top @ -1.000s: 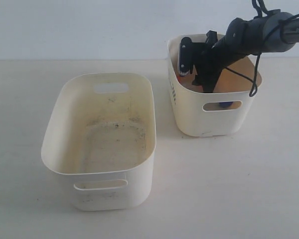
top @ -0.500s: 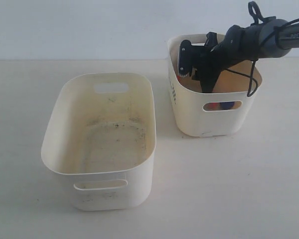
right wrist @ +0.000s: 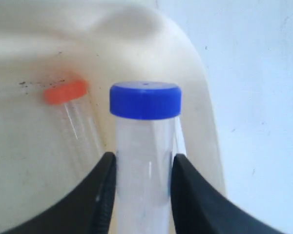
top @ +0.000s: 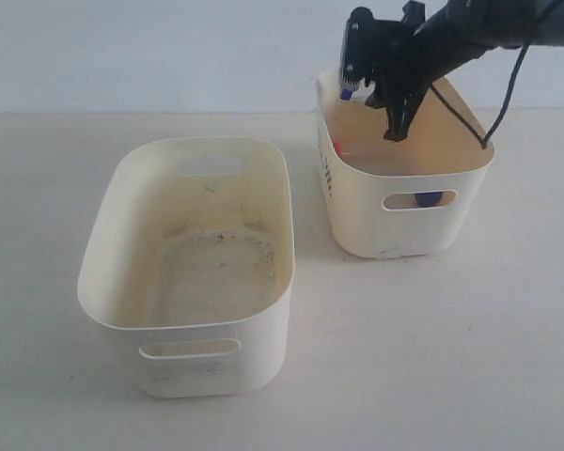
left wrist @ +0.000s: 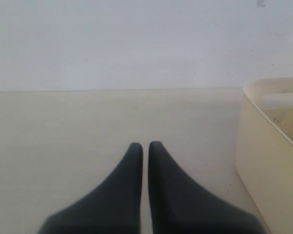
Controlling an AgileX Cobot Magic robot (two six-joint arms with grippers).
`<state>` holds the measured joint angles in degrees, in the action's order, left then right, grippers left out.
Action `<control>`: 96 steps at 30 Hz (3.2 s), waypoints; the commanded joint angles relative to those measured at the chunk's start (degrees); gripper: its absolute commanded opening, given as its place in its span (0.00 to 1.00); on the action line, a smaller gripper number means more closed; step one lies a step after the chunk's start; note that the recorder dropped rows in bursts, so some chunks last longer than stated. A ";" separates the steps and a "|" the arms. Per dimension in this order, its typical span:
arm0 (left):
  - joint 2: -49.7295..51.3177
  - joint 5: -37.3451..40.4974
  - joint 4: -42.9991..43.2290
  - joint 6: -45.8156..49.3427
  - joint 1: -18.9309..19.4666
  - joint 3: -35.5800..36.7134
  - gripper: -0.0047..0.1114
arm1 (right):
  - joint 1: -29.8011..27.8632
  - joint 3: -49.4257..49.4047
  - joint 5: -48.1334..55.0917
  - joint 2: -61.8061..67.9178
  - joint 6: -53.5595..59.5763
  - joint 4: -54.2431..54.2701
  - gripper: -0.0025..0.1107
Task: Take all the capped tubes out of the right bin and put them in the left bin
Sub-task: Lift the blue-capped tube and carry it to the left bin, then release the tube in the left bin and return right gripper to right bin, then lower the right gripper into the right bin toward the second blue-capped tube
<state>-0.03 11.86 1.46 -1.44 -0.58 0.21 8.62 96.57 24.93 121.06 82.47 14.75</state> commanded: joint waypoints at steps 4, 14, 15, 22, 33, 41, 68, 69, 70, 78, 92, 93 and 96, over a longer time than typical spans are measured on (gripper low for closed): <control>0.03 -0.26 -0.36 -0.54 0.02 -0.21 0.08 | -0.09 0.08 11.45 -10.09 -14.33 -5.98 0.02; 0.03 -0.26 -0.36 -0.54 0.02 -0.21 0.08 | -0.09 0.08 37.76 -25.12 -38.26 12.01 0.02; 0.03 -0.26 -0.36 -0.54 0.02 -0.21 0.08 | -0.09 0.08 40.93 -25.55 -39.24 16.75 0.02; 0.03 -0.26 -0.36 -0.54 0.02 -0.21 0.08 | 2.69 -2.34 45.03 -25.65 -45.91 43.69 0.02; 0.03 -0.26 -0.36 -0.54 0.02 -0.21 0.08 | 17.01 -17.11 28.60 -25.45 -46.60 43.23 0.02; 0.03 -0.26 -0.36 -0.54 0.02 -0.21 0.08 | 23.52 -23.07 14.93 -24.98 -46.45 43.23 0.67; 0.03 -0.26 -0.36 -0.54 0.02 -0.21 0.08 | 10.98 4.18 28.88 -22.38 -91.32 -28.93 0.02; 0.03 -0.26 -0.36 -0.54 0.02 -0.21 0.08 | 10.39 6.43 32.84 -21.19 -91.83 -32.79 0.02; 0.03 -0.26 -0.36 -0.54 0.02 -0.21 0.08 | 9.97 8.72 37.05 -19.81 -91.60 -34.90 0.02; 0.03 -0.26 -0.36 -0.54 0.02 -0.21 0.08 | 9.10 14.29 45.03 -10.07 -89.45 -32.66 0.02; 0.03 -0.26 -0.36 -0.54 0.02 -0.21 0.08 | 9.22 14.39 36.33 0.01 -99.53 -33.24 0.30; 0.03 -0.26 -0.36 -0.54 0.02 -0.21 0.08 | 9.22 14.39 36.10 0.28 -99.51 -33.24 0.35; 0.03 -0.26 -0.36 -0.54 0.02 -0.21 0.08 | 9.22 14.39 36.10 1.68 -101.60 -33.24 0.42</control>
<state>-0.03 11.86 1.46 -1.44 -0.58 0.21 17.86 110.59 61.57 121.72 -17.20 -18.28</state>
